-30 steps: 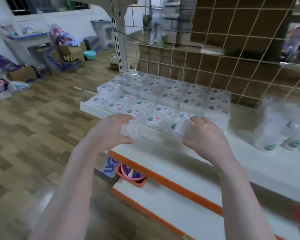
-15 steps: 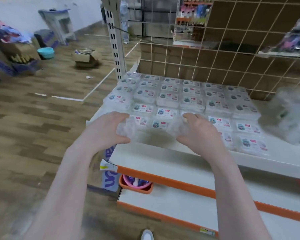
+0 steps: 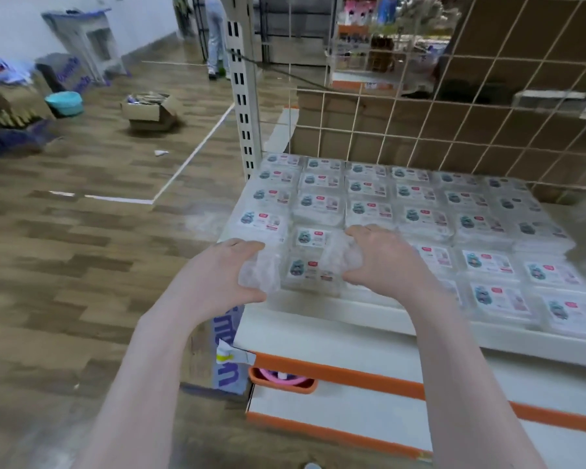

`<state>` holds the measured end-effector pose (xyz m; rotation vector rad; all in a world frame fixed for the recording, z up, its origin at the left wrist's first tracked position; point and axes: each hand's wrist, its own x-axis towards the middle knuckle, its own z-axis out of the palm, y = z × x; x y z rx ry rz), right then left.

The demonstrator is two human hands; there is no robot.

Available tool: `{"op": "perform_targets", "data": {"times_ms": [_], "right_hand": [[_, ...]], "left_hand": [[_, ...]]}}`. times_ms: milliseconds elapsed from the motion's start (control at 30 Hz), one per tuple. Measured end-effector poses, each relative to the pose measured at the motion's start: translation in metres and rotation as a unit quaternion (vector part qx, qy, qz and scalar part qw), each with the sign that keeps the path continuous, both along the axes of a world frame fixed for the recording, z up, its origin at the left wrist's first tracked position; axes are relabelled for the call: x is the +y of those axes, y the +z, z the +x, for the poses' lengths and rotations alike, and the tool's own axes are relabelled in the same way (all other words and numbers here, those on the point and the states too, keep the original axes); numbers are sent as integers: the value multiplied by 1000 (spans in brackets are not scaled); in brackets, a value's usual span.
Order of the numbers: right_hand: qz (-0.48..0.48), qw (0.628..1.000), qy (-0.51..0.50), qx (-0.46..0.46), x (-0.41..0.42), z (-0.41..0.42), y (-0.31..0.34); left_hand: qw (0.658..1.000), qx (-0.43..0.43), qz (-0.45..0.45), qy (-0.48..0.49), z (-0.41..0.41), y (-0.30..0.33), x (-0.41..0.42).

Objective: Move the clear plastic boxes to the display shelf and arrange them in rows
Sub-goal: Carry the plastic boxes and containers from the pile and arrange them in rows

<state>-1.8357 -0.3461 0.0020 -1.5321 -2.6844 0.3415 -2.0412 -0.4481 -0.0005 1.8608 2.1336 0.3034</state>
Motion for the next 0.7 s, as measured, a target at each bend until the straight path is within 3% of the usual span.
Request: {"op": "perform_targets", "data": {"times_ms": [500,700], "right_hand": [[2,996,-12,-85,-8,-38,9],[-30,991,-40,126,-6,-50,27]], "left_hand": [[996,-37,-14,-78,-44,1,5],[996,-24,-4,-84,-53,3,2]]}}
